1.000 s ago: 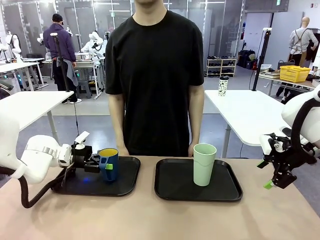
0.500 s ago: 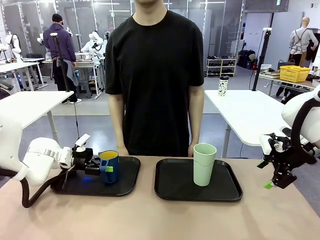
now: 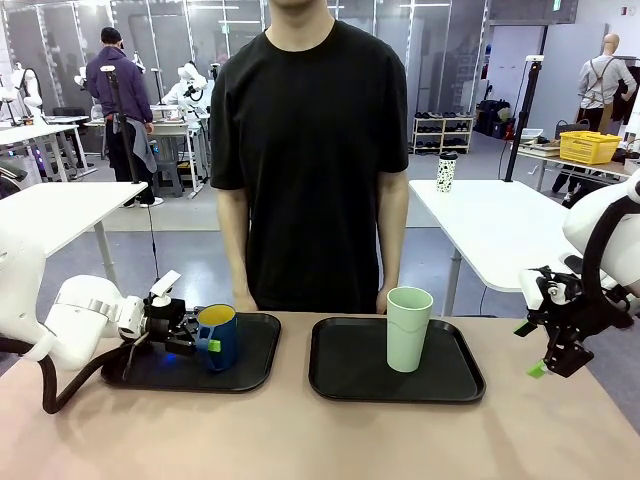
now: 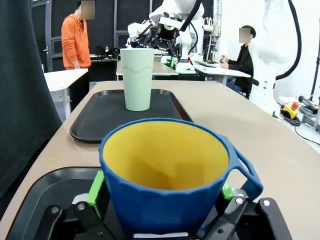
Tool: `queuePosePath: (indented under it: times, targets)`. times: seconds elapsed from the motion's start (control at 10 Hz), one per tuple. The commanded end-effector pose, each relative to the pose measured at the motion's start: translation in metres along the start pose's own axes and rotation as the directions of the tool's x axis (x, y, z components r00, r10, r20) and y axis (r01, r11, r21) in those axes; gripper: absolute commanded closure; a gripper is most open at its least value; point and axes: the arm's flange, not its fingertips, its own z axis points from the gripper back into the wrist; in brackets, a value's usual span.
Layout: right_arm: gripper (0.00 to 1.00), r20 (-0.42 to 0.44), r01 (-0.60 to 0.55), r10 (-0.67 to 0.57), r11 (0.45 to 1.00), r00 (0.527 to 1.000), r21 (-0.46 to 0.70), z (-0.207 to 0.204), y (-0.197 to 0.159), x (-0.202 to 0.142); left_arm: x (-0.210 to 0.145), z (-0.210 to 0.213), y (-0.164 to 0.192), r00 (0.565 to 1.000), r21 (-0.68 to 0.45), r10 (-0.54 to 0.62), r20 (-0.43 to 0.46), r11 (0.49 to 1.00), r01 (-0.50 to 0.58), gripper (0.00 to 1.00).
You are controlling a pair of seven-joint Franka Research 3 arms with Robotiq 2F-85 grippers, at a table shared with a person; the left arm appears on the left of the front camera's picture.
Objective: Sort and store the cups by type.
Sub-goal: Pick up the Handle plastic cup and place it into the empty Flat Tray.
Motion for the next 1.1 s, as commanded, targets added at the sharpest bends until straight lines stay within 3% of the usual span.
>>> queuePosePath:
  times: [0.0, 1.0]
  targets:
    - [0.00, 0.019, 0.015, -0.015, 1.000, 1.000, -0.003, -0.001, -0.004, 0.001, -0.005, 0.006, 0.005, 1.000, -0.016, -0.014, -0.012, 1.000, 0.014, 0.00]
    - [0.00, 0.019, 0.015, -0.015, 1.000, 1.000, -0.003, -0.001, -0.004, 0.001, 0.004, 0.037, 0.003, 0.996, 0.111, 0.012, -0.089, 0.994, -0.002, 0.00]
